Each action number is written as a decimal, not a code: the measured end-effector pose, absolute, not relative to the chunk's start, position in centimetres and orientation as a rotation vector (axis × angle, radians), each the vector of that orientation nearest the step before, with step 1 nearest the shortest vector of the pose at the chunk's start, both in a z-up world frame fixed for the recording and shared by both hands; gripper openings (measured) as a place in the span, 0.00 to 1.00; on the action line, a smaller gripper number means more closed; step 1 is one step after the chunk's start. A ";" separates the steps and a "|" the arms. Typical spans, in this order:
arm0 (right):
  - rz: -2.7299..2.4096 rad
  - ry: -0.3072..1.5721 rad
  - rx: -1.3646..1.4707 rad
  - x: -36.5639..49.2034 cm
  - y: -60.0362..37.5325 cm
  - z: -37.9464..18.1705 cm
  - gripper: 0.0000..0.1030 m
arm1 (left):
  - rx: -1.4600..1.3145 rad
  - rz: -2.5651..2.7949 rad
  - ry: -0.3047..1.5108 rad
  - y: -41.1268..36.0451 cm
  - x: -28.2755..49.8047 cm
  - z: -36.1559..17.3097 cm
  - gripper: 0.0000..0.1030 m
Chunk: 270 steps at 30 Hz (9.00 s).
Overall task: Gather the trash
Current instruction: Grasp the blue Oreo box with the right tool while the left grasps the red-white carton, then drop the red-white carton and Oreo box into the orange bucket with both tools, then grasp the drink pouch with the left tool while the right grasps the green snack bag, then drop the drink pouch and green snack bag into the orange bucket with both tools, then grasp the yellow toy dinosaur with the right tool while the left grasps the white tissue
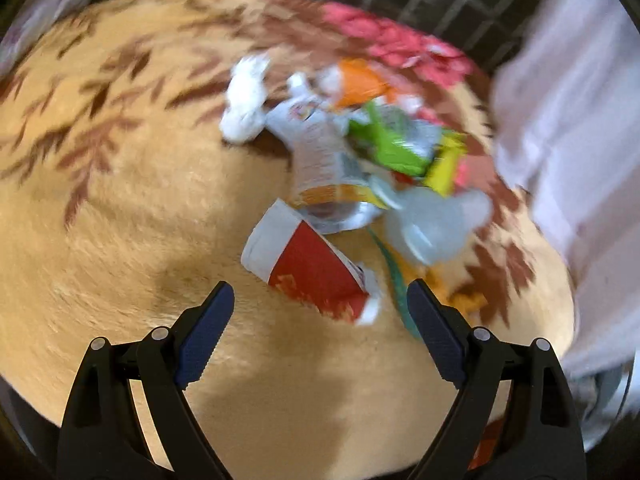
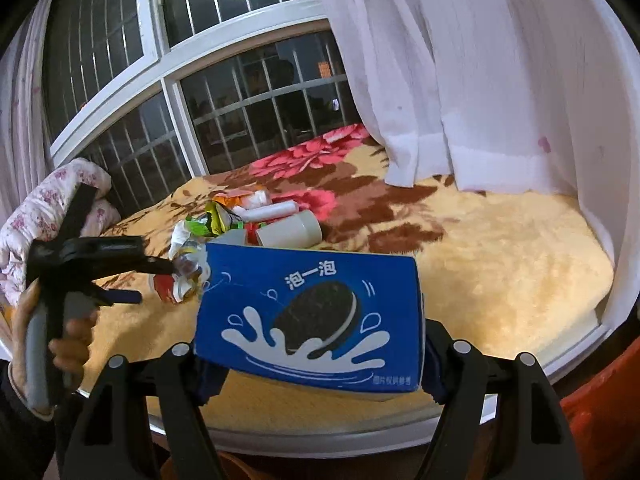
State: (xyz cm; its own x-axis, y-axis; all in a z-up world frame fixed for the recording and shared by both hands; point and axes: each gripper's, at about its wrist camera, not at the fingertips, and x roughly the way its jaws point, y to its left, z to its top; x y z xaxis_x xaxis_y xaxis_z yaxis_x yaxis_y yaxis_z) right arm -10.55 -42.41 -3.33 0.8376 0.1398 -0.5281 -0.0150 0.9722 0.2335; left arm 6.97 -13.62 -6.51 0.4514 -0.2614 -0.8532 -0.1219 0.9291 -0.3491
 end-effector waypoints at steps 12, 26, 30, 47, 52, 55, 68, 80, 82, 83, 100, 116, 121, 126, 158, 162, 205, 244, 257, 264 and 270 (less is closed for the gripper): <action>0.161 0.588 0.225 -9.6 -42.2 -3.5 0.69 | -0.313 0.106 1.117 -14.8 9.6 -8.8 0.31; 0.249 0.596 0.197 -13.5 -36.6 -2.2 0.69 | -0.019 -0.269 0.927 -11.2 -4.8 -4.6 0.31; 0.287 0.654 0.181 -15.4 -33.7 -3.8 0.69 | 0.107 -0.354 0.909 -10.8 -10.1 -6.3 0.31; 0.388 1.008 0.126 -19.9 -25.3 -14.6 0.69 | 0.266 -0.447 1.108 -6.7 -18.5 -18.2 0.31; 0.392 1.036 0.130 -19.5 -24.9 -15.6 0.69 | 0.260 -0.440 1.150 -6.5 -17.9 -19.4 0.31; 0.393 1.062 0.143 -19.2 -25.0 -16.3 0.69 | 0.254 -0.441 1.173 -6.5 -17.5 -19.9 0.31; 0.417 1.107 0.161 -18.9 -26.0 -17.6 0.86 | 0.272 -0.354 1.223 -5.1 -16.3 -21.3 0.88; 0.326 0.830 0.139 -16.5 -30.2 -8.1 0.86 | 0.250 -0.361 0.972 -5.0 -16.7 -12.8 0.88; 0.316 0.789 0.115 -14.9 -30.4 -6.4 0.86 | 0.238 -0.363 0.938 -5.4 -16.3 -11.7 0.88; 0.314 0.777 0.101 -14.2 -30.7 -5.8 0.86 | 0.225 -0.361 0.927 -5.6 -15.9 -11.2 0.88; 0.295 0.676 0.115 -8.2 -32.6 -3.7 0.87 | -0.132 -0.318 0.893 -8.9 2.5 -3.8 0.89; 0.246 0.724 0.251 -9.0 -37.6 -7.4 0.88 | -0.398 -0.168 1.160 -11.9 19.1 -9.7 0.74; 0.243 0.717 0.251 -9.4 -37.4 -7.1 0.88 | -0.275 -0.148 1.156 -12.1 19.8 -9.9 0.41; 0.249 0.709 0.272 -9.8 -37.4 -6.0 0.88 | -0.201 -0.199 1.127 -10.6 15.0 -9.0 0.37; 0.318 1.101 0.022 18.0 -24.9 -3.5 0.38 | -0.018 -0.135 0.972 -4.2 6.6 -9.7 0.41; 0.410 0.937 0.100 13.9 -25.8 0.7 0.38 | -0.075 -0.161 0.939 -3.3 5.5 -8.6 0.37; 0.458 1.161 0.228 -18.4 -24.8 -18.4 0.67 | 0.248 -0.327 1.263 -6.2 -16.6 -21.9 0.72; 0.245 0.869 0.026 4.1 -29.0 -8.8 0.61 | 0.101 -0.217 0.869 -6.3 -6.4 -6.7 0.83; 0.281 0.717 0.203 -3.8 -33.0 -6.8 0.61 | -0.058 -0.060 0.942 -6.7 15.1 -7.1 0.83; 0.280 0.678 0.200 -4.5 -33.2 -6.4 0.61 | 0.029 0.019 0.978 -7.8 21.5 -9.9 0.57; 0.286 0.670 0.203 -5.3 -32.3 -6.5 0.61 | 0.118 -0.007 0.928 -9.3 19.2 -9.4 0.31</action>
